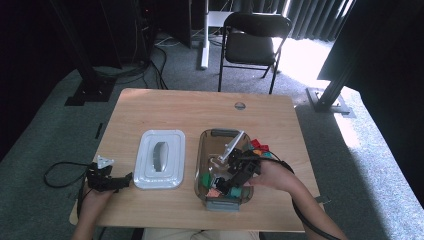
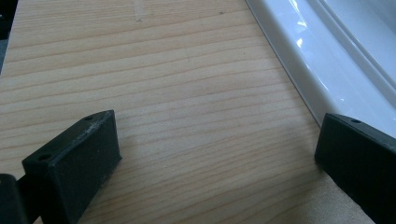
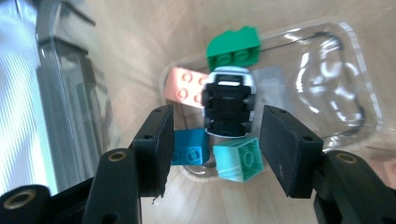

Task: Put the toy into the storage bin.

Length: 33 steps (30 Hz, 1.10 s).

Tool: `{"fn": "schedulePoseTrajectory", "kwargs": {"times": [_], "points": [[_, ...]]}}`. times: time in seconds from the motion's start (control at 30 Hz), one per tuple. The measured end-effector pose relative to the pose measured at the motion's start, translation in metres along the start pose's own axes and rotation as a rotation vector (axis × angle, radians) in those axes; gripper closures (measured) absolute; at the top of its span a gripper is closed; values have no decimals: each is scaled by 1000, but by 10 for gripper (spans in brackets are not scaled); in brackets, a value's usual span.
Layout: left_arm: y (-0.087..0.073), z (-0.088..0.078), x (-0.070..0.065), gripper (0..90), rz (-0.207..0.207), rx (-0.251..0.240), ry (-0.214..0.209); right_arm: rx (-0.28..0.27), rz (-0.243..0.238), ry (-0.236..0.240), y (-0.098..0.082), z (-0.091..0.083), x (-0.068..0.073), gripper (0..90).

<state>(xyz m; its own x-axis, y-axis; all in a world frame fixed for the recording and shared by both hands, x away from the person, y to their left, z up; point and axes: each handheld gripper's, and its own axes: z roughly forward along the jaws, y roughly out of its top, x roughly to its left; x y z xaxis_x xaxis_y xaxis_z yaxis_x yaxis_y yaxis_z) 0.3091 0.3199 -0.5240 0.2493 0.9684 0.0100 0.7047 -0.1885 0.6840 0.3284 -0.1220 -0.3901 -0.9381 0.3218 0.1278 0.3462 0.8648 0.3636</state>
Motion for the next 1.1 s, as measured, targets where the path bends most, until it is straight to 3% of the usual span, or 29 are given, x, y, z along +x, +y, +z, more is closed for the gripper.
{"fn": "schedulePoseTrajectory", "kwargs": {"times": [0.13, 0.43, 0.57, 0.7, 0.73, 0.8, 0.9, 1.1], "points": [[0, 0, 0, 5, -2, -2, 0, -84, 53, -16, -10, -13, -7, 434], [0, 0, 0, 5, 0, -1, 0, -195, 125, -68, -33, -44, -18, 434], [0, 0, 0, 5, 0, -1, -1, -245, 170, -109, -44, -59, -25, 425], [0, 0, 0, 5, 1, -1, 0, -258, 195, -137, -50, -65, -29, 421], [0, 0, 0, 5, -1, -4, 0, -292, 232, -180, -64, -71, -43, 420], [0, 0, 0, 5, -1, -4, 1, -292, 251, -192, -69, -72, -47, 420], [0, 0, 0, 5, 0, -3, 1, -306, 329, -215, -88, -70, -66, 422], [0, 0, 0, 5, 0, -2, 0, -285, 433, -242, -110, -52, -90, 422]]}}
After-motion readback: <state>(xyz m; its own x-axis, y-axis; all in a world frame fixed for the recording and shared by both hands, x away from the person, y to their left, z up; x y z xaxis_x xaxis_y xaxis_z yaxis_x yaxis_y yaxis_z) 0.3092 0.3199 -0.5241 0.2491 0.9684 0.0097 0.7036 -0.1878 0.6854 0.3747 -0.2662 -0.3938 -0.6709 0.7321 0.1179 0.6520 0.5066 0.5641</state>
